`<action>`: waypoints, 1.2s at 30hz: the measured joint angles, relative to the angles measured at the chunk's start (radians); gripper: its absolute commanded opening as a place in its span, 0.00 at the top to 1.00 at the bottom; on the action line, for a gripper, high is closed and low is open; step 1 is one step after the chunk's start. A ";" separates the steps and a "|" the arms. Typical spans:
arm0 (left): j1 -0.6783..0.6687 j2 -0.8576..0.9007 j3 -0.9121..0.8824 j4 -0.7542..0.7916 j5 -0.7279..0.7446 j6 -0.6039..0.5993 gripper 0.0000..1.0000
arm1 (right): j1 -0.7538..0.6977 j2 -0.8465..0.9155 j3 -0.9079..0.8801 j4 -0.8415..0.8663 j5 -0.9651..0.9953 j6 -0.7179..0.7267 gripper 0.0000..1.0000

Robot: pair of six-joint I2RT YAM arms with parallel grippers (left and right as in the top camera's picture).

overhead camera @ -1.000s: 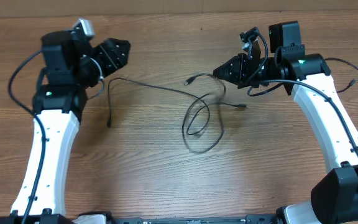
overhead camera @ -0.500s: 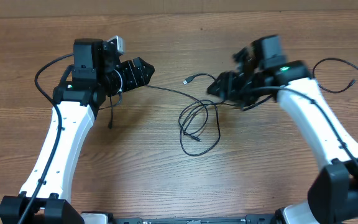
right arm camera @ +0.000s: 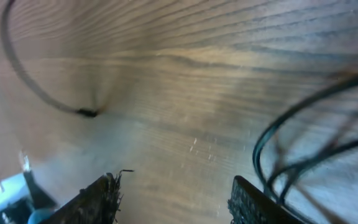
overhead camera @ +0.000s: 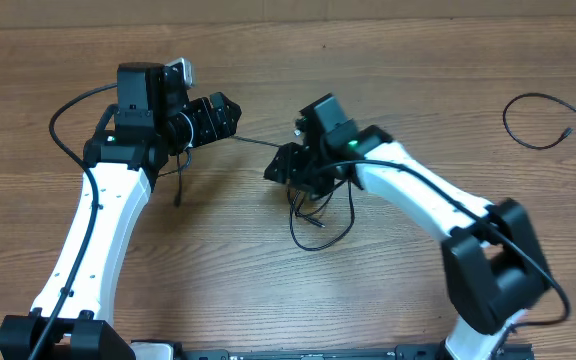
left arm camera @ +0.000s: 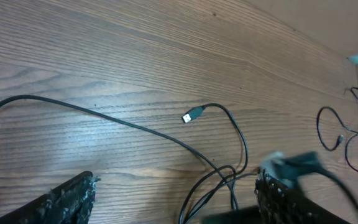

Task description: Untangle cables

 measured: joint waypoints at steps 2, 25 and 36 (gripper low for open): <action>0.000 0.000 0.000 0.000 -0.004 0.000 0.15 | 0.008 0.031 0.000 0.030 0.024 0.027 0.45; 0.000 0.000 0.000 -0.011 -0.036 0.000 0.12 | 0.005 0.139 0.001 0.069 0.200 0.138 0.78; 0.000 0.000 0.000 -0.035 -0.038 0.005 0.08 | -0.004 0.211 0.011 0.254 0.026 0.106 0.96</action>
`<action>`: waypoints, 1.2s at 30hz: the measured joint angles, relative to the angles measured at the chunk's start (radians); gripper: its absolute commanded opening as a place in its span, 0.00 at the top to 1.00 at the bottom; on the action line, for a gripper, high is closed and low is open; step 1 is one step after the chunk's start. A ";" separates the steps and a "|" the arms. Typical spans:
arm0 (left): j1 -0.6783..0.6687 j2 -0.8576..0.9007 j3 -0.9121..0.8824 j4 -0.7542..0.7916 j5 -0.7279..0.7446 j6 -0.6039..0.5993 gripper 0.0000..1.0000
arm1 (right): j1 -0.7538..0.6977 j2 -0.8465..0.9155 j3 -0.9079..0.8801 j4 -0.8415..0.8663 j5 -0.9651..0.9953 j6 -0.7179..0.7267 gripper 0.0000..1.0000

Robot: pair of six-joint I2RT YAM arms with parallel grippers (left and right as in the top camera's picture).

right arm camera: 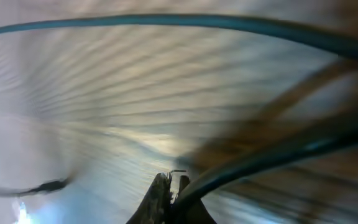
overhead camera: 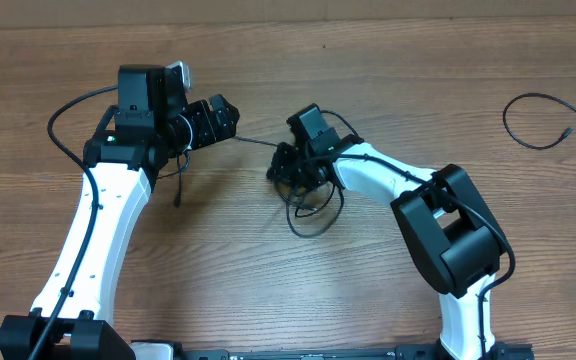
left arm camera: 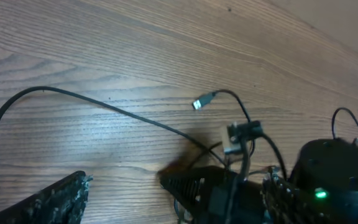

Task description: Untangle cables

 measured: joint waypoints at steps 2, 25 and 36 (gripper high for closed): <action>0.000 0.000 0.000 -0.002 -0.002 0.012 0.06 | -0.020 -0.002 0.024 -0.020 -0.027 -0.028 0.96; -0.043 0.000 0.000 0.002 0.036 0.021 0.00 | -0.162 -0.375 0.306 -0.057 -0.167 -0.124 0.96; -0.097 0.040 0.000 0.014 -0.048 0.014 0.10 | -0.163 -0.375 0.410 -0.169 -0.163 -0.182 0.96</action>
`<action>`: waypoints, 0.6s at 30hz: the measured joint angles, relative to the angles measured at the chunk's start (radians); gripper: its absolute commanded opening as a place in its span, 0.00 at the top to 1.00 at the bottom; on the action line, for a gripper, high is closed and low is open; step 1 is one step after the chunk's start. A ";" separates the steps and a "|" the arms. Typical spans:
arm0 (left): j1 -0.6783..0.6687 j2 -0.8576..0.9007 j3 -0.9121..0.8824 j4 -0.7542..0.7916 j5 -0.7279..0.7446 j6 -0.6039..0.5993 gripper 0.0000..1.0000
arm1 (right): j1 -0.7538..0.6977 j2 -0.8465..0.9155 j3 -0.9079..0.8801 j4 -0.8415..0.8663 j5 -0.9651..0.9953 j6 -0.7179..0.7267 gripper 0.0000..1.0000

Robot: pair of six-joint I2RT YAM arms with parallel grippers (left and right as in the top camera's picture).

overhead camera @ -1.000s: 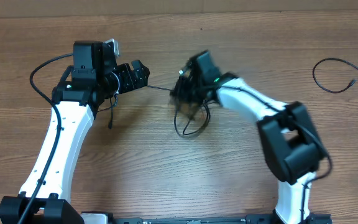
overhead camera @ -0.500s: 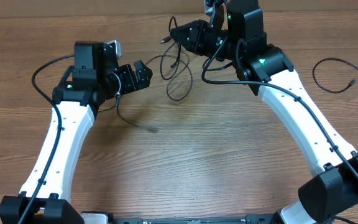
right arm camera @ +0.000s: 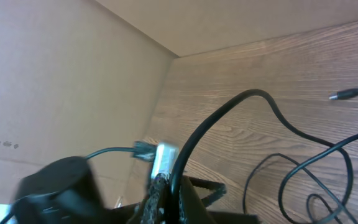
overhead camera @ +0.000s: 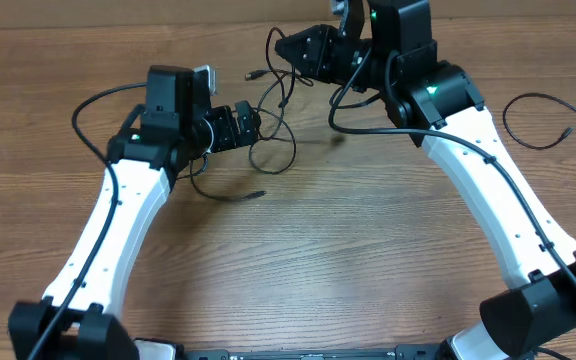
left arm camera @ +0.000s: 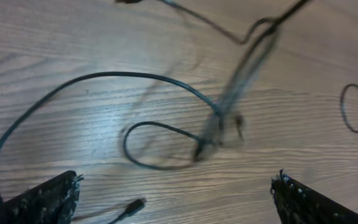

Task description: Untangle cables

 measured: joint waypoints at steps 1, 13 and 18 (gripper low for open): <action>-0.003 0.018 0.000 0.005 -0.005 -0.009 0.13 | 0.000 0.000 0.002 -0.005 0.000 -0.003 0.96; -0.062 0.203 0.000 0.193 0.142 -0.093 0.25 | -0.005 0.000 0.002 -0.038 0.026 -0.010 0.96; -0.081 0.203 0.000 0.202 0.176 -0.122 0.25 | -0.006 0.000 0.002 -0.047 0.037 -0.010 0.96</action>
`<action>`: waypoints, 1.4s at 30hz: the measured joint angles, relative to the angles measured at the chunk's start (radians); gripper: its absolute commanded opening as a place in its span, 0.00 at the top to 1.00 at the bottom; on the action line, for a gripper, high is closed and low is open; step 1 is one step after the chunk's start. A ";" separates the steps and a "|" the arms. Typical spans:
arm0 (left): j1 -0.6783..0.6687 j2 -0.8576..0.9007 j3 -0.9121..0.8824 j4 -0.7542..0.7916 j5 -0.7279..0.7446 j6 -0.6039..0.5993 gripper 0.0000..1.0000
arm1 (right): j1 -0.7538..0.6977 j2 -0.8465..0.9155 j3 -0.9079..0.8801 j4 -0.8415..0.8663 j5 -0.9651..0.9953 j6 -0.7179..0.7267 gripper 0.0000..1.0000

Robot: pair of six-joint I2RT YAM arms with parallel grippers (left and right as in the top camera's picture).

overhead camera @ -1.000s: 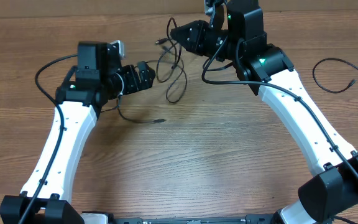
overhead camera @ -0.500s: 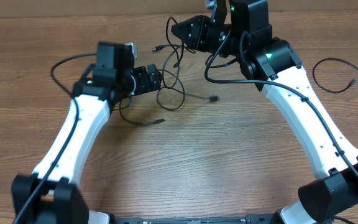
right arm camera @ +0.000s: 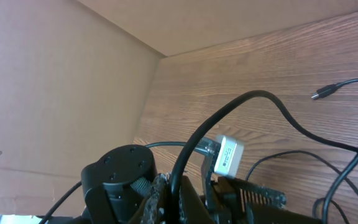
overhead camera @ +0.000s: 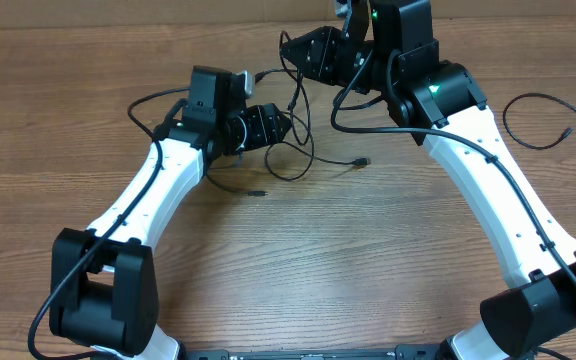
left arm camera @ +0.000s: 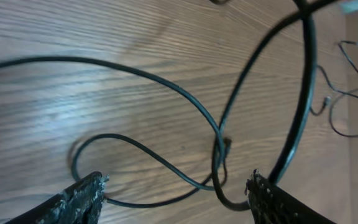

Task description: Untangle cables

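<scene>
A tangle of thin black cables (overhead camera: 293, 150) hangs from my right gripper (overhead camera: 290, 48), which is raised over the far side of the table and shut on one strand (right arm camera: 241, 102). The lower loops rest on the wood, with loose plug ends (overhead camera: 364, 160) to the right and front. My left gripper (overhead camera: 276, 128) stands open right at the loops. In the left wrist view the cable loops (left arm camera: 166, 87) cross between its fingers (left arm camera: 79, 198), and one thick strand touches the right finger.
A separate black cable (overhead camera: 533, 120) lies coiled at the table's right edge and also shows as a cable (left arm camera: 347, 112) in the left wrist view. The wooden table (overhead camera: 268, 280) is bare in front. A cardboard wall stands beyond the far edge.
My left gripper has moved to the right, closer to the hanging cables, and stays open. The loops have shifted right, and a plug end now lies farther right. The right gripper has barely moved.
My right gripper was first open, low over the tangle at mid-table, with the left gripper open to its left. Then it was shut on a strand there. Later it held the cable high at the far side, and now the left gripper is at the loops.
</scene>
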 measured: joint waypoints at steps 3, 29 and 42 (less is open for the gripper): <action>0.000 0.000 0.000 0.001 0.024 -0.030 0.25 | 0.000 0.000 0.000 -0.002 0.006 0.000 0.96; -0.129 0.063 0.000 0.133 -0.156 -0.141 0.96 | -0.001 0.000 0.000 -0.150 0.066 0.001 0.96; 0.076 -0.137 0.000 0.022 0.073 -0.090 0.96 | -0.089 0.000 0.001 -0.517 0.531 -0.005 0.23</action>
